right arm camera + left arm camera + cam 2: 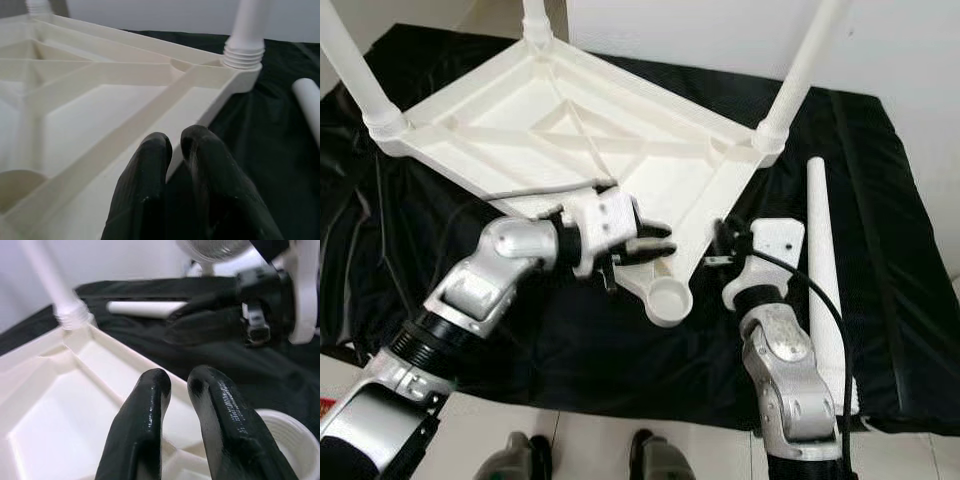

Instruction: Building children table

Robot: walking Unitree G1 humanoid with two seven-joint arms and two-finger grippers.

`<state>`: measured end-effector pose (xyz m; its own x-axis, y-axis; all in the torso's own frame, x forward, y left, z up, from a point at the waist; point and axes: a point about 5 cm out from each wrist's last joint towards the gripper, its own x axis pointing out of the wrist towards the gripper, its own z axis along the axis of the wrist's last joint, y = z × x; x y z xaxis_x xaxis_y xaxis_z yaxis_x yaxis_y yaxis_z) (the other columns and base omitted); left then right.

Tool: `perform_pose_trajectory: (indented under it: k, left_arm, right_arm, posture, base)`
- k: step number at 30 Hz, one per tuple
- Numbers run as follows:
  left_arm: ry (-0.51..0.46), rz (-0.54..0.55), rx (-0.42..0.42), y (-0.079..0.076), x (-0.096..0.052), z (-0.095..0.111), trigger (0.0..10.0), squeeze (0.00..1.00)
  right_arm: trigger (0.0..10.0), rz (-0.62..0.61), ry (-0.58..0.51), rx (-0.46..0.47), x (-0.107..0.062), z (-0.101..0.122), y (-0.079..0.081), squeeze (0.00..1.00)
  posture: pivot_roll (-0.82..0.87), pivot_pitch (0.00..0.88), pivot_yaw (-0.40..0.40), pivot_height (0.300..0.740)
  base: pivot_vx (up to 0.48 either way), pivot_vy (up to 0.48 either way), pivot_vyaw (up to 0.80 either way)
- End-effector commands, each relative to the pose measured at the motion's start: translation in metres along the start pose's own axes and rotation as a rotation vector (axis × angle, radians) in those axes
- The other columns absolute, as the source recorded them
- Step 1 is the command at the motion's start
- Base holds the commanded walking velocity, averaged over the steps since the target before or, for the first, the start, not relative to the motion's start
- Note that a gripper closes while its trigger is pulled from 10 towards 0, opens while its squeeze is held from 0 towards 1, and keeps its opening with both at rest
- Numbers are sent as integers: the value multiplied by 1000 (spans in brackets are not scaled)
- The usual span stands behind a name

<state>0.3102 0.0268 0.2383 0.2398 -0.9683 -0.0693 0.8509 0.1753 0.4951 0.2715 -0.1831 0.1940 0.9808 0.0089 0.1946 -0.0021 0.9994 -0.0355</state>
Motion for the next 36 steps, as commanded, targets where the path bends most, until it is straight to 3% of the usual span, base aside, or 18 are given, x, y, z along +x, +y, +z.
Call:
perform_pose_trajectory:
  k: [1, 3, 4, 9, 13, 15, 17, 21, 23, 25, 27, 28, 33, 36]
  left_arm:
    - [-22, 74, -43, 6, 0, 1, 10000, 0]
    - [-38, 122, -59, 12, -3, 2, 10000, 0]
    - [-53, 199, -90, 20, -7, 3, 10000, 0]
    - [-44, 273, -166, 22, -9, -2, 10000, 0]
    - [-46, 283, -173, 22, -9, -3, 10000, 0]
    - [-54, 296, -201, 18, -7, -3, 10000, 0]
    - [-64, 340, -290, 10, -4, -4, 10000, 0]
    - [-75, 364, -364, 5, 0, -4, 10000, 0]
    - [-75, 364, -364, 5, 0, -4, 10000, 0]
    - [-42, 323, -426, -10, 7, -3, 10000, 0]
    - [-19, 298, -437, -16, 9, -2, 10000, 0]
    - [1, 278, -450, -20, 10, -1, 10000, 0]
    - [18, 271, -452, -20, 10, 1, 10000, 0]
    - [23, 278, -449, -18, 10, 3, 10000, 0]
  right_arm:
    - [10000, -42, -11, -35, 3, -1, -6, 0]
    - [10000, -78, -16, -36, 8, 0, -10, 8]
    - [10000, -136, -19, -45, 15, 1, -17, 1000]
    - [10000, -240, -31, -72, 21, 4, -30, 1000]
    - [10000, -266, -32, -73, 22, 4, -32, 1000]
    - [10000, -309, -22, -81, 24, 3, -37, 1000]
    - [10000, -428, 8, -124, 27, -1, -51, 1000]
    - [10000, -505, 32, -131, 30, -3, -61, 1000]
    - [10000, -505, 32, -131, 30, -3, -61, 1000]
    - [10000, -597, 72, -115, 32, -6, -74, 1000]
    - [10000, -652, 93, -100, 33, -7, -79, 1000]
    - [10000, -705, 113, -90, 34, -6, -81, 0]
    - [10000, -750, 158, -35, 36, -7, -80, 0]
    - [10000, -766, 212, 43, 39, -10, -78, 0]
  posture:
    - [-4, 189, -53, 740]
    - [-2, 187, -58, 740]
    - [-2, 186, -60, 740]
    - [2, 180, -66, 740]
    - [2, 180, -66, 740]
    - [4, 177, -64, 740]
    - [8, 177, -60, 740]
    - [8, 177, -60, 740]
    - [8, 177, -60, 740]
    - [24, 188, -60, 740]
    - [24, 188, -60, 740]
    - [26, 193, -60, 740]
    - [26, 193, -60, 740]
    - [28, 203, -57, 740]
  base:
    - [0, 0, 0]
    - [0, 0, 0]
    - [0, 0, 0]
    - [0, 0, 0]
    - [0, 0, 0]
    - [0, 0, 0]
    - [0, 0, 0]
    - [0, 0, 0]
    - [0, 0, 0]
    - [0, 0, 0]
    - [0, 0, 0]
    - [0, 0, 0]
    - [0, 0, 0]
    - [0, 0, 0]
